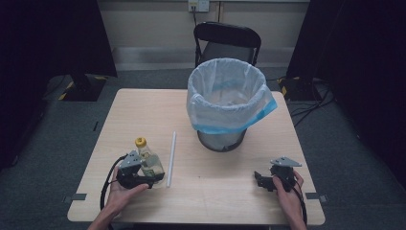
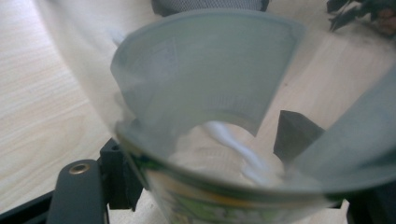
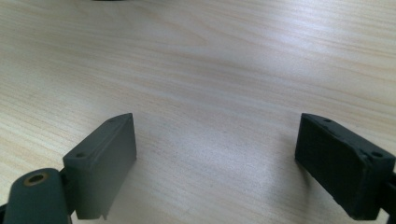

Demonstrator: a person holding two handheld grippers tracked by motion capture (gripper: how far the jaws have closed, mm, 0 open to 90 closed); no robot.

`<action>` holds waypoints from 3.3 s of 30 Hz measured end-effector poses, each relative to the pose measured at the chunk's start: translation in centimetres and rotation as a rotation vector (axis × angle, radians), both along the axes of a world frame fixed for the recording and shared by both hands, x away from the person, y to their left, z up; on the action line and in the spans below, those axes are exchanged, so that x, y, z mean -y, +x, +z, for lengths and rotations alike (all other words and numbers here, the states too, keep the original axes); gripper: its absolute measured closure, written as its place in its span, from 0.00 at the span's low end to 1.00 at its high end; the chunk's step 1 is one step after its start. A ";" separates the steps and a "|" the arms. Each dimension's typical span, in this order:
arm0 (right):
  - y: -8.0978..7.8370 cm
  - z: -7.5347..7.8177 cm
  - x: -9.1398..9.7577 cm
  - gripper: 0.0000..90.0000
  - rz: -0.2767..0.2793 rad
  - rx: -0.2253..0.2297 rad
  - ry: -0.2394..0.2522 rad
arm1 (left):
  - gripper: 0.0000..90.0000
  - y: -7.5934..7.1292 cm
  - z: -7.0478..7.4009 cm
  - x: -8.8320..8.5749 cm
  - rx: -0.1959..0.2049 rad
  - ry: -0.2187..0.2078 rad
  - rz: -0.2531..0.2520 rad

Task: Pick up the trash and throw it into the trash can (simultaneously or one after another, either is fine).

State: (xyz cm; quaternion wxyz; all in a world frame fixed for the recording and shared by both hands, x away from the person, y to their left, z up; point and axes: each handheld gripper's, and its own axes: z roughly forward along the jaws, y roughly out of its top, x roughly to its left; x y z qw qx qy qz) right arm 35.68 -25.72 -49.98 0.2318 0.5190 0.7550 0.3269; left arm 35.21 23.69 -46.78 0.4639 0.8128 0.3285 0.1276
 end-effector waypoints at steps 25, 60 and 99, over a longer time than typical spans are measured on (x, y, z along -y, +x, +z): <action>0.0 0.0 0.0 0.13 0.000 0.000 0.000 | 0.31 1.2 6.8 1.0 0.094 -0.087 -0.032; 0.0 0.0 0.0 0.13 0.000 0.000 0.000 | 0.31 5.5 17.5 5.0 0.189 -0.157 -0.122; 0.0 0.0 0.0 0.13 0.000 0.000 0.000 | 0.31 11.0 24.3 12.7 0.222 -0.238 -0.209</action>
